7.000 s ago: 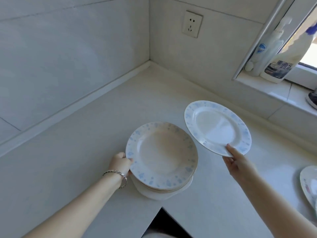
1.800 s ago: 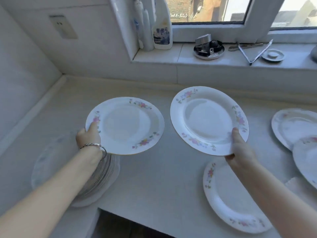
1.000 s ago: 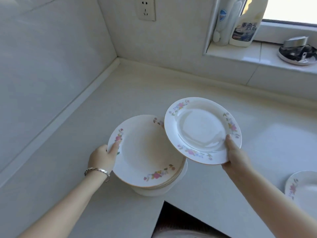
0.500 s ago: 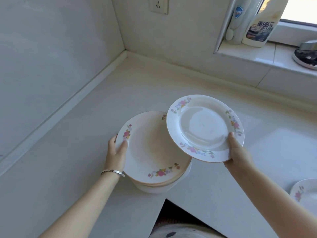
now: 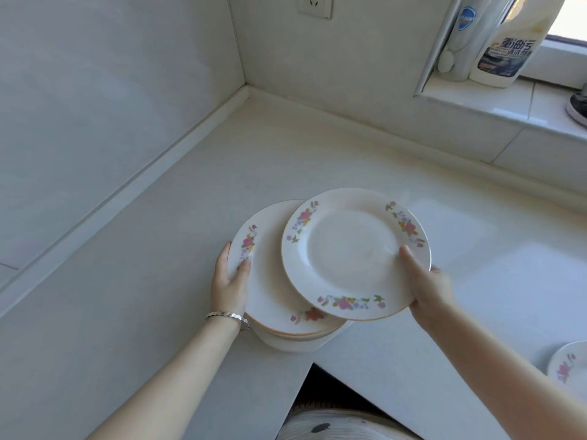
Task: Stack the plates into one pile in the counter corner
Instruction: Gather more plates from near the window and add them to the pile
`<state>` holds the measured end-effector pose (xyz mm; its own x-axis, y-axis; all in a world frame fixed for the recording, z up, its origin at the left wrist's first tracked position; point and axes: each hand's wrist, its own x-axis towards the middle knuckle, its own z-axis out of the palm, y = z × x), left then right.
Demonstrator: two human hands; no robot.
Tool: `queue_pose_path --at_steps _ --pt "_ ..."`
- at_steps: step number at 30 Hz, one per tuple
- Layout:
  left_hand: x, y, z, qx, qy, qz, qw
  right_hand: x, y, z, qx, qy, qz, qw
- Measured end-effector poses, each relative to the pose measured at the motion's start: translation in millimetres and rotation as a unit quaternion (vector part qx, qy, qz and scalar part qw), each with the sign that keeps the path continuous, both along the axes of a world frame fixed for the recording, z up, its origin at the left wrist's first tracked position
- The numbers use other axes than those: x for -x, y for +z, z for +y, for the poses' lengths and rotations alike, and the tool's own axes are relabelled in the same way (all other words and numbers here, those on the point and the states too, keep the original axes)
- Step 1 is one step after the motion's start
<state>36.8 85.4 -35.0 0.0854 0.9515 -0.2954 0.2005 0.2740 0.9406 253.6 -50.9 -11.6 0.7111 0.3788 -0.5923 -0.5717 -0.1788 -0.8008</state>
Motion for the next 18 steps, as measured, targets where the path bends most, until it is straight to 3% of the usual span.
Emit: queue_pose_path --at_steps 5,8,11,18 --pt "-0.4 -0.7 -0.9 -0.019 0.014 -0.004 1.000 10.1 2.7 11.1 0.025 0.067 -0.045 0.996" --pt "-0.5 -5.7 0.6 -0.023 0.018 0.001 1.000 14.3 11.2 17.0 0.045 0.133 -0.150 0.979" --pt "-0.8 -5.6 1.6 -0.022 0.019 0.008 1.000 18.6 14.5 24.8 0.100 0.192 -0.271 0.938" --pt "1.4 4.2 3.8 0.004 -0.007 -0.024 1.000 35.1 -9.9 41.8 0.135 0.222 -0.290 0.921"
